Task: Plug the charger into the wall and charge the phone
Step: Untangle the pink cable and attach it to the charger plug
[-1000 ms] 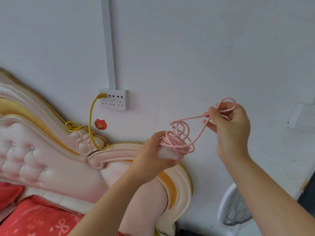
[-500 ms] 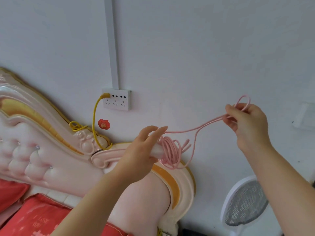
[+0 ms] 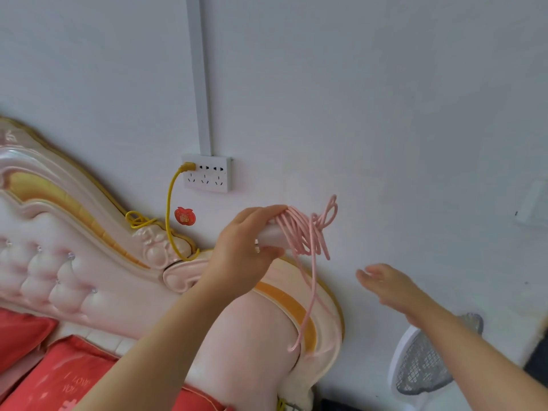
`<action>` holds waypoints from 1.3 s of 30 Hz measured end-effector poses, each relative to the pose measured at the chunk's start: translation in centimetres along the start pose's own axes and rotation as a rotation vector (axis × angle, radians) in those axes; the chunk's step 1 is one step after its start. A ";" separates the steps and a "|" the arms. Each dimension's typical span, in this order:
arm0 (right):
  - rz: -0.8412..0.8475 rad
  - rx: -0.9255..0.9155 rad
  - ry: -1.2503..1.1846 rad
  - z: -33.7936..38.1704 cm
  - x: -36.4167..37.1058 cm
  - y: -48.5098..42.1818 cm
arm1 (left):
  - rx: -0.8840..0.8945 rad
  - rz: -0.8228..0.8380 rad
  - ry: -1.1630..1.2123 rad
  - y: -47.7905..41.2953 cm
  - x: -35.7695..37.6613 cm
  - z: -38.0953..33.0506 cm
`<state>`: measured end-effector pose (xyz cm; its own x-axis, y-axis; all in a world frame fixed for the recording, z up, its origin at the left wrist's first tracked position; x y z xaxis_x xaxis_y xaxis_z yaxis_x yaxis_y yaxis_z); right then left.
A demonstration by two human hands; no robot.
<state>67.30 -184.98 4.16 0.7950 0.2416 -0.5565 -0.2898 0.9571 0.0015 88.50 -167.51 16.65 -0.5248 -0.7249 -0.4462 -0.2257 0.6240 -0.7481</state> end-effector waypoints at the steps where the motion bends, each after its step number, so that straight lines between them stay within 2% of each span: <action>1: 0.102 -0.069 -0.091 1.5 1.5 1.0 | -0.002 0.005 -0.012 -0.2 0.2 -0.1; 3: 0.307 -0.169 -0.300 5.1 4.1 3.6 | -0.005 0.018 -0.032 -0.4 0.8 -0.2; 5: 0.399 -0.222 -0.390 7.7 5.6 5.5 | -0.017 0.012 -0.050 -0.4 1.2 0.0; 11: 0.450 -0.358 -0.415 11.8 7.9 9.4 | 0.052 -0.060 -0.244 -1.0 0.9 -0.2; 14: 0.494 -0.384 -0.481 13.5 8.5 10.5 | 0.126 -0.032 -0.379 -0.9 1.3 -0.5; 16: 0.343 -0.398 -0.373 13.8 7.2 9.8 | 0.181 0.010 -0.425 -0.5 1.5 -0.4; 19: -0.046 -0.545 -0.027 14.7 3.3 8.0 | 0.208 0.084 -0.427 0.2 1.4 0.6; 21: -0.238 -0.590 -0.001 15.0 0.2 6.7 | 0.225 0.155 -0.405 0.7 1.5 1.1; 23: -0.338 -0.602 -0.041 15.0 -2.1 5.3 | 0.214 0.199 -0.335 1.1 1.3 1.3; 26: -0.380 -0.524 -0.104 13.9 -3.6 2.6 | 0.171 0.153 -0.175 1.2 0.5 0.9; 29: -0.305 -0.416 -0.018 11.8 -2.1 0.6 | 0.110 0.036 -0.034 0.5 -0.6 0.2; 32: -0.014 -0.342 0.226 8.9 2.6 0.3 | 0.008 -0.031 0.045 -0.3 -0.9 0.1; 34: 0.113 -0.337 0.315 7.3 5.0 0.8 | -0.065 -0.036 0.065 -0.8 -0.7 0.3; 37: 0.152 -0.347 0.301 6.4 6.8 1.6 | -0.160 -0.059 0.103 -1.4 -0.3 0.5; 39: 0.188 -0.359 0.112 7.2 7.2 2.5 | -0.183 -0.064 0.120 -1.9 -0.1 0.4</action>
<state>76.18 -179.71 6.13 0.6534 0.3685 -0.6613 -0.6074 0.7765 -0.1675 89.28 -168.73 17.88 -0.5961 -0.7316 -0.3309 -0.4010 0.6283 -0.6666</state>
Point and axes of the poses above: each hand's wrist, its own y-axis away from the middle knuckle, its own x-axis out of the palm, z = x × y, the point moved 8 cm from there along -y, towards the middle knuckle, and after that the axes turned 3 degrees about -z, right-handed, at the moved point
